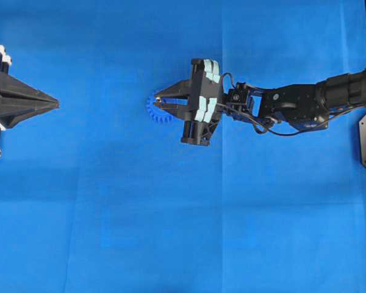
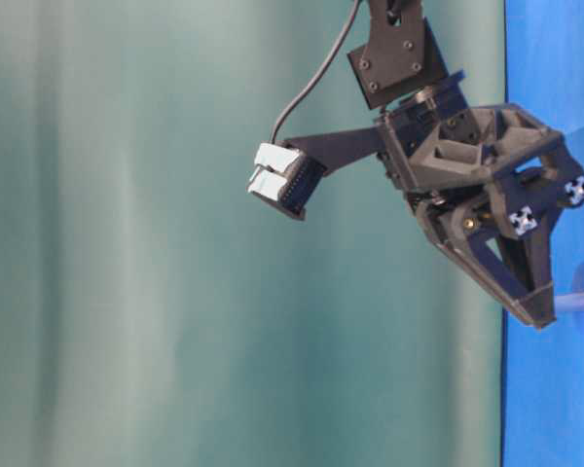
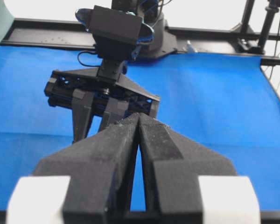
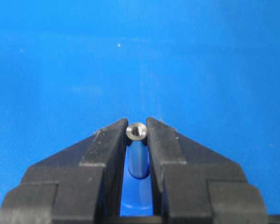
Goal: Insert the shaft placed at a random location into the center hole of the small gear at another random location.
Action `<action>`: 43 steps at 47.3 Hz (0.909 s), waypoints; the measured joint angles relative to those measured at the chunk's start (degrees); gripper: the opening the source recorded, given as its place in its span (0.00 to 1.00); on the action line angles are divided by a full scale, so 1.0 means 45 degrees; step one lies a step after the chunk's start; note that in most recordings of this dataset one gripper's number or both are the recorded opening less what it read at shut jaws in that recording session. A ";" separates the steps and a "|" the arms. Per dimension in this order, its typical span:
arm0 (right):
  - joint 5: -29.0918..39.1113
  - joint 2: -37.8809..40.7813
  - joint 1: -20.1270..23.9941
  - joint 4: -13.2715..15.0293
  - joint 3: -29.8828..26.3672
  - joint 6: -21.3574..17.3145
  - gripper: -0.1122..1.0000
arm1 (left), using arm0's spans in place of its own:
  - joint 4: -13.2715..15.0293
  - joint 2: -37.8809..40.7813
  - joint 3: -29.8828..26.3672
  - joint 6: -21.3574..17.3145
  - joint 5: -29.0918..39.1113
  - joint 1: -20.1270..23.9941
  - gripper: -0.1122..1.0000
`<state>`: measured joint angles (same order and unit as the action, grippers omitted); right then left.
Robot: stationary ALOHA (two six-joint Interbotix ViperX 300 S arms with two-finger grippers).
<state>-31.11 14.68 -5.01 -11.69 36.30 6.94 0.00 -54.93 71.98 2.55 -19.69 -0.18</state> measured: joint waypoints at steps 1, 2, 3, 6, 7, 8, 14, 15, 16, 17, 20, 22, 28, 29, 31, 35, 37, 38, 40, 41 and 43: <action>0.0000 0.0000 0.0000 0.0000 -0.0020 0.0000 0.13 | 0.0000 0.0000 0.0020 -0.0020 0.0000 0.0000 0.10; -0.0020 0.0000 0.0000 0.0000 0.0000 0.0000 0.13 | -0.0020 0.0020 0.0000 -0.0020 0.0000 0.0000 0.10; -0.0020 0.0000 0.0000 -0.0020 -0.0020 0.0000 0.13 | 0.0000 0.0000 0.0000 -0.0020 0.0020 0.0020 0.10; -0.0020 0.0000 0.0000 0.0000 0.0000 0.0000 0.13 | 0.0000 0.0000 0.0000 0.0000 0.0000 0.0020 0.10; -0.0020 0.0000 0.0020 0.0000 0.0000 0.0000 0.13 | 0.0000 0.0020 0.0020 0.0000 0.0000 0.0000 0.10; -0.0020 0.0000 0.0000 -0.0020 0.0000 0.0000 0.13 | -0.0020 0.0000 0.0000 0.0000 0.0000 0.0000 0.10; -0.0020 0.0000 0.0000 0.0000 0.0000 0.0000 0.13 | 0.0000 0.0000 0.0020 -0.0020 0.0000 0.0000 0.10; -0.0020 0.0000 0.0000 -0.0020 0.0000 0.0000 0.13 | 0.0000 0.0000 0.0020 -0.0020 0.0000 0.0020 0.10; 0.0000 0.0020 0.0000 -0.0020 0.0000 0.0000 0.13 | -0.0020 0.0000 0.0020 0.0000 0.0000 0.0020 0.10; -0.0020 0.0059 0.0000 0.0000 0.0000 0.0000 0.13 | -0.0020 0.0000 0.0020 0.0000 0.0020 0.0020 0.10; -0.0059 0.0176 0.0000 -0.0020 0.0000 -0.0078 0.13 | 0.0000 0.0020 0.0020 0.0000 0.0020 0.0020 0.10; -0.0078 0.0293 0.0020 -0.0020 0.0000 -0.0039 0.13 | -0.0020 0.0000 0.0039 0.0000 0.0020 0.0020 0.10; -0.0098 0.0566 -0.0020 -0.0020 -0.0020 -0.0059 0.13 | -0.0020 0.0000 0.0039 0.0000 0.0000 0.0000 0.10; -0.0098 0.0566 -0.0039 -0.0020 -0.0020 -0.0039 0.13 | 0.0000 0.0000 0.0039 0.0000 0.0000 0.0000 0.10; -0.0078 0.0625 -0.0059 -0.0039 0.0000 -0.0059 0.13 | 0.0000 0.0000 0.0039 -0.0020 0.0000 0.0000 0.10; 0.0000 0.0664 -0.0059 -0.0039 0.0000 -0.0039 0.13 | -0.0020 0.0020 0.0039 0.0000 0.0000 0.0020 0.10; 0.0039 0.0645 -0.0059 -0.0059 -0.0020 -0.0039 0.13 | -0.0020 0.0000 0.0059 0.0000 0.0000 0.0000 0.10; 0.0078 0.0645 -0.0059 -0.0039 -0.0020 -0.0059 0.13 | -0.0020 0.0020 0.0059 0.0000 0.0000 0.0000 0.10; 0.0137 0.0664 -0.0059 -0.0059 -0.0020 -0.0059 0.13 | -0.0020 0.0020 0.0059 0.0000 0.0000 0.0000 0.10; 0.0176 0.0645 -0.0059 -0.0059 -0.0020 -0.0039 0.13 | -0.0020 0.0020 0.0059 0.0000 0.0000 0.0000 0.10; 0.0273 0.0645 -0.0059 -0.0059 -0.0020 -0.0039 0.13 | -0.0020 0.0000 0.0059 0.0000 0.0000 0.0000 0.10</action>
<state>-29.88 17.58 -5.27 -11.95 36.21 6.77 -0.09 -54.93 72.25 2.55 -19.69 -0.18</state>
